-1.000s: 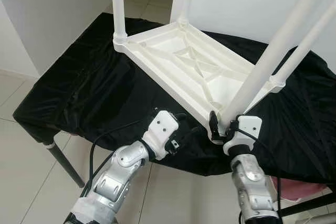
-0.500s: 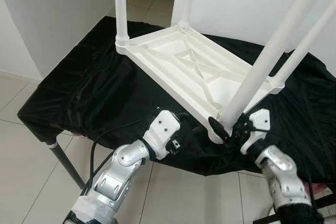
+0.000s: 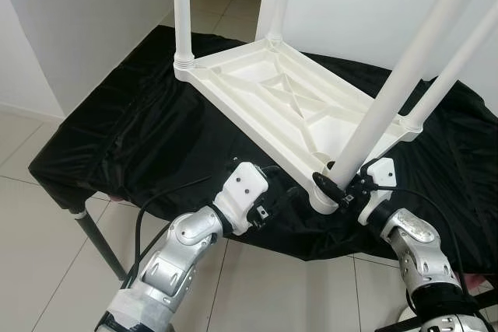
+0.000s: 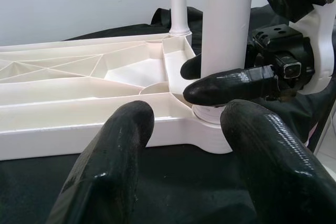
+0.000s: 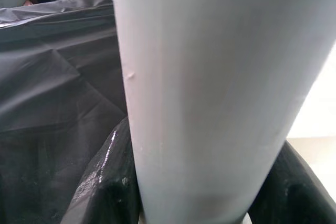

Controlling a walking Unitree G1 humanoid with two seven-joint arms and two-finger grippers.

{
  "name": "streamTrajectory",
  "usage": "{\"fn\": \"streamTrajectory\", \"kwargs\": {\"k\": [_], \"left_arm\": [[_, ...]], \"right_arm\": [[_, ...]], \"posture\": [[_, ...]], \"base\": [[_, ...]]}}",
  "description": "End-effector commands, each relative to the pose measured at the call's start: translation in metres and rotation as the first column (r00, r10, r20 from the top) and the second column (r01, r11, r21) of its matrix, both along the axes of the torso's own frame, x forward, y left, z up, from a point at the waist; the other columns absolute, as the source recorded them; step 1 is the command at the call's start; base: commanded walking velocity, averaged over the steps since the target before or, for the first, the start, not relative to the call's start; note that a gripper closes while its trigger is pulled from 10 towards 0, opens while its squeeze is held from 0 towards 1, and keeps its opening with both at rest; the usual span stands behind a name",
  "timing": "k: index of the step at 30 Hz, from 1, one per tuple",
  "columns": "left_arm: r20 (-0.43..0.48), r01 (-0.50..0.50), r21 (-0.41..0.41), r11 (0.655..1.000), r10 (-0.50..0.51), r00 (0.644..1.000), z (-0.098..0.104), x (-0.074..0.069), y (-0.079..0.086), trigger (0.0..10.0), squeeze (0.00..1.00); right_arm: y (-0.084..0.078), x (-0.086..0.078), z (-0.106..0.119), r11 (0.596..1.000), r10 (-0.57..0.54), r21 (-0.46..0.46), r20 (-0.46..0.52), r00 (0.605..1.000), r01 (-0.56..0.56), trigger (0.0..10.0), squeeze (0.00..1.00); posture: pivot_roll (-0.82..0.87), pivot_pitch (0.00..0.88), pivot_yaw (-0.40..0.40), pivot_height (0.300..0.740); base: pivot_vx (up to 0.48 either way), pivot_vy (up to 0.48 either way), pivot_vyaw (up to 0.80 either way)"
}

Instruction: Building children table

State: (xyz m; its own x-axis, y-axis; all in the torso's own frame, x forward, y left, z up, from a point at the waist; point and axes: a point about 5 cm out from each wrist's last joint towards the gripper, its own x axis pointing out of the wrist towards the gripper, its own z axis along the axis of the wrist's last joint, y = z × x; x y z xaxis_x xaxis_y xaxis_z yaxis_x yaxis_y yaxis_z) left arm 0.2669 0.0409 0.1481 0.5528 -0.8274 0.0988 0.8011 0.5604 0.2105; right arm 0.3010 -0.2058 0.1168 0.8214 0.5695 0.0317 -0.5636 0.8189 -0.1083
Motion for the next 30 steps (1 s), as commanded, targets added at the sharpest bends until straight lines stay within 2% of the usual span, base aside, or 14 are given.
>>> {"fn": "streamTrajectory", "kwargs": {"k": [1,4,14,16,17,18,20,21,24,25,26,27,28,30], "left_arm": [[-0.010,0.040,0.009,0.999,-0.040,0.999,-0.001,-0.001,-0.003,10.0,0.00],[-0.015,0.046,0.008,0.999,-0.046,0.999,-0.001,-0.001,-0.003,10.0,0.00],[-0.030,0.079,0.014,0.997,-0.079,0.996,-0.005,-0.003,-0.006,10.0,0.00],[-0.034,0.087,0.011,0.996,-0.086,0.996,-0.005,-0.002,-0.009,10.0,0.00],[-0.034,0.092,0.008,0.996,-0.092,0.995,-0.004,-0.002,-0.010,10.0,0.00],[-0.034,0.092,0.008,0.996,-0.092,0.995,-0.004,-0.002,-0.010,10.0,0.00],[-0.031,0.094,0.005,0.996,-0.094,0.995,-0.003,0.000,-0.011,10.0,0.00],[-0.031,0.094,0.005,0.996,-0.094,0.995,-0.003,0.000,-0.011,10.0,0.00],[-0.031,0.086,0.006,0.996,-0.085,0.996,-0.003,0.001,-0.009,10.0,0.00],[-0.032,0.083,0.006,0.997,-0.083,0.996,-0.004,0.002,-0.009,10.0,0.00],[-0.032,0.079,0.004,0.997,-0.079,0.996,-0.004,0.002,-0.009,10.0,0.00],[-0.032,0.079,0.004,0.997,-0.079,0.996,-0.004,0.002,-0.009,10.0,0.00],[-0.032,0.073,0.000,0.997,-0.072,0.997,-0.003,0.002,-0.009,10.0,0.00],[-0.030,0.061,-0.006,0.998,-0.062,0.998,-0.002,0.002,-0.009,10.0,0.00]], "right_arm": [[0.000,0.000,-0.005,1.000,-0.014,-0.001,-0.014,1.000,0.014,10.0,0.00],[-0.001,0.000,-0.005,0.999,-0.026,0.026,-0.011,1.000,0.026,10.0,0.00],[0.001,-0.008,-0.010,0.965,-0.262,-0.035,-0.005,0.965,0.262,10.0,0.00],[0.003,-0.011,-0.010,0.934,-0.357,0.000,-0.009,0.934,0.357,10.0,0.00],[0.005,-0.013,-0.012,0.897,-0.441,0.027,-0.022,0.897,0.441,10.0,0.00],[0.005,-0.013,-0.012,0.897,-0.441,0.027,-0.022,0.897,0.441,10.0,0.00],[0.013,-0.016,-0.016,0.836,-0.545,0.046,-0.049,0.837,0.547,10.0,0.00],[0.013,-0.016,-0.016,0.836,-0.545,0.046,-0.049,0.837,0.547,10.0,0.00],[0.030,-0.017,-0.019,0.780,-0.616,0.074,-0.077,0.784,0.621,10.0,0.00],[0.034,-0.016,-0.019,0.750,-0.653,0.079,-0.075,0.754,0.657,10.0,0.00],[0.041,-0.017,-0.019,0.690,-0.714,0.086,-0.078,0.695,0.719,10.0,0.00],[0.041,-0.017,-0.019,0.690,-0.714,0.086,-0.078,0.695,0.719,10.0,0.00],[0.047,-0.018,-0.020,0.658,-0.741,0.095,-0.093,0.665,0.747,10.0,0.00],[0.061,-0.021,-0.020,0.666,-0.732,0.102,-0.101,0.674,0.739,10.0,0.00]], "posture": [[0.02,0.038,-0.075,0.740],[0.01,0.044,-0.066,0.740],[-0.03,0.058,-0.041,0.740],[-0.05,0.060,-0.027,0.740],[-0.05,0.058,-0.025,0.740],[-0.05,0.058,-0.025,0.740],[-0.05,0.056,-0.028,0.740],[-0.05,0.056,-0.028,0.740],[-0.05,0.054,-0.030,0.740],[-0.05,0.054,-0.036,0.740],[-0.04,0.055,-0.038,0.740],[-0.04,0.055,-0.038,0.740],[-0.04,0.055,-0.038,0.740],[-0.03,0.058,-0.039,0.740]], "base": [[0.000,0.000,0.00],[0.000,0.000,0.00],[0.000,0.000,0.00],[0.000,0.000,0.00],[0.000,0.000,0.00],[0.000,0.000,0.00],[0.000,0.000,0.00],[0.000,0.000,0.00],[0.000,0.000,0.00],[0.000,0.000,0.00],[0.000,0.000,0.00],[0.000,0.000,0.00],[0.000,0.000,0.00],[0.000,0.000,0.00]]}}
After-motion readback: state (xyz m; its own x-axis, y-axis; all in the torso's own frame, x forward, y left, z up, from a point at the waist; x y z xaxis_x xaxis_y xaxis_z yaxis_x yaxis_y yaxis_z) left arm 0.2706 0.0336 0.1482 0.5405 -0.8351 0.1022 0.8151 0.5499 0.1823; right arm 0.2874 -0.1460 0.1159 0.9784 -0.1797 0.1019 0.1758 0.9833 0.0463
